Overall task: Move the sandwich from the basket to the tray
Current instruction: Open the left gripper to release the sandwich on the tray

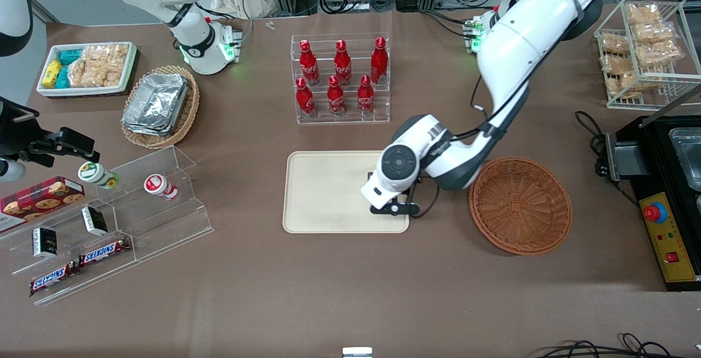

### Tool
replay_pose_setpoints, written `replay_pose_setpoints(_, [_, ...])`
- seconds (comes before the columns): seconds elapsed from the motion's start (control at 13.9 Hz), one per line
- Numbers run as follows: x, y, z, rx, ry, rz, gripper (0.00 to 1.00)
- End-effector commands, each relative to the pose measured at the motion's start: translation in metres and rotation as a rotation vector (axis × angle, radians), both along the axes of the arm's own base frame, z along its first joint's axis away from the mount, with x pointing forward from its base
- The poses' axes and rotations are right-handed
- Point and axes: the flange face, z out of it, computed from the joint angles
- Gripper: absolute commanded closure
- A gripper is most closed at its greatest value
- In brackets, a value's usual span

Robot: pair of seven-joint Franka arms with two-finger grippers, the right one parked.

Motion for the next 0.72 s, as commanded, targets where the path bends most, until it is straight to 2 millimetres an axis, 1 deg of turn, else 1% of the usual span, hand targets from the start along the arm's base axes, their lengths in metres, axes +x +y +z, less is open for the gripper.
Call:
replay_pose_setpoints(0.0, [0.020,0.052,0.056,0.024,-0.008,0.103,0.00])
replay_pose_setpoints(0.14, [0.028,0.083,0.090,0.038,-0.014,0.152,0.00])
replay_pose_setpoints(0.29, [0.026,0.104,0.126,0.053,-0.059,0.180,0.00])
replay_pose_setpoints(0.43, [0.027,0.132,0.160,0.067,-0.110,0.217,0.00])
replay_pose_setpoints(0.5, [0.027,0.142,0.171,0.078,-0.118,0.232,0.00])
replay_pose_setpoints(0.65, [0.029,0.160,0.180,0.097,-0.110,0.248,0.00])
